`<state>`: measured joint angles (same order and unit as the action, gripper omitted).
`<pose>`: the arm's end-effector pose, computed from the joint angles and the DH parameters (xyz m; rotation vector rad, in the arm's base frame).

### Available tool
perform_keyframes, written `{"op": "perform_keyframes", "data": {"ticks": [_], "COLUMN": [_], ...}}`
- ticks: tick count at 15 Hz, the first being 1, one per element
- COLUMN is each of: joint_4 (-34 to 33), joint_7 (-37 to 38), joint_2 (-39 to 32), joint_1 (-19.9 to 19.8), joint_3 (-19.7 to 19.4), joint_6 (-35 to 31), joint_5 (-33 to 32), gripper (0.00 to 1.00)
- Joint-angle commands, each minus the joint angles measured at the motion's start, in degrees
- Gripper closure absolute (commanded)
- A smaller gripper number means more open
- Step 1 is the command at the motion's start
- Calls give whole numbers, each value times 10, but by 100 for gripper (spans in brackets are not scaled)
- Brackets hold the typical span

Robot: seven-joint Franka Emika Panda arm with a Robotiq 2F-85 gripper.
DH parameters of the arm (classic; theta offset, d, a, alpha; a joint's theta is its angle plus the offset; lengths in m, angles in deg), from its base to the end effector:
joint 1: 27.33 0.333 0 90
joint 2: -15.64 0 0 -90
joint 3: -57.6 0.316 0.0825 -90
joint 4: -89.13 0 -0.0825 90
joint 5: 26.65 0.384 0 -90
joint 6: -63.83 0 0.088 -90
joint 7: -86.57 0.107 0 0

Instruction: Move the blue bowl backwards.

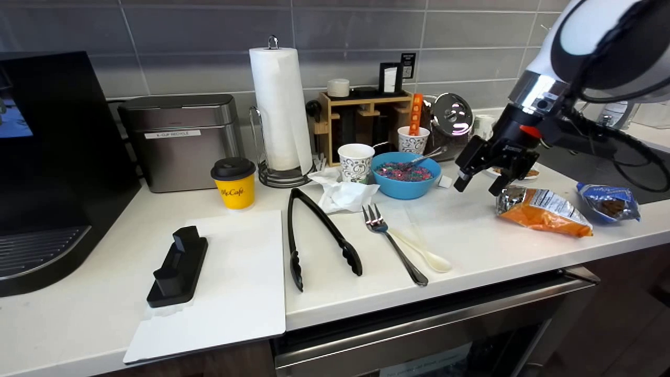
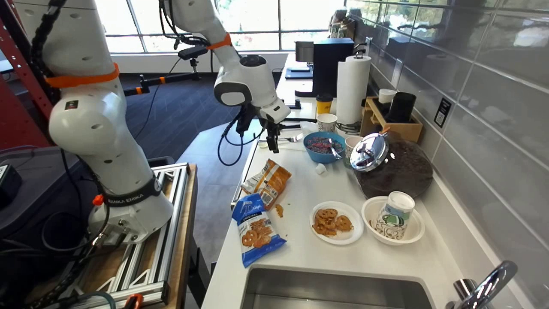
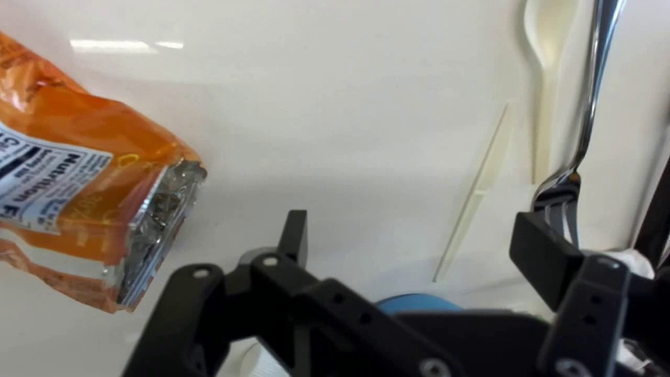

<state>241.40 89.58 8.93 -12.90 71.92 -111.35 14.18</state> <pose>0.4009 0.1640 0.2234 -2.8551 0.3721 -0.2881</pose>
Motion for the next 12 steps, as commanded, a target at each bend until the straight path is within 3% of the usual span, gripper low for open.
{"op": "perform_keyframes", "data": {"ticks": [1,3,4,6,7,9,12], "joint_4": [69,84,52,53,48,18,-14], "joint_7": [59,58,46,80,85,47,70], "joint_2": [95,133,125,208,242,292,370], "joint_1": [75,63,24,-23,-18,-13,-32], "joint_3": [-73,-87,-74,-42,-44,-50,-41], "joint_6": [15,26,40,105,135,206,338], "joint_5": [-159,-252,-298,-390,-404,-368,-386], "gripper": [0,0,0,0,0,0,0]}}
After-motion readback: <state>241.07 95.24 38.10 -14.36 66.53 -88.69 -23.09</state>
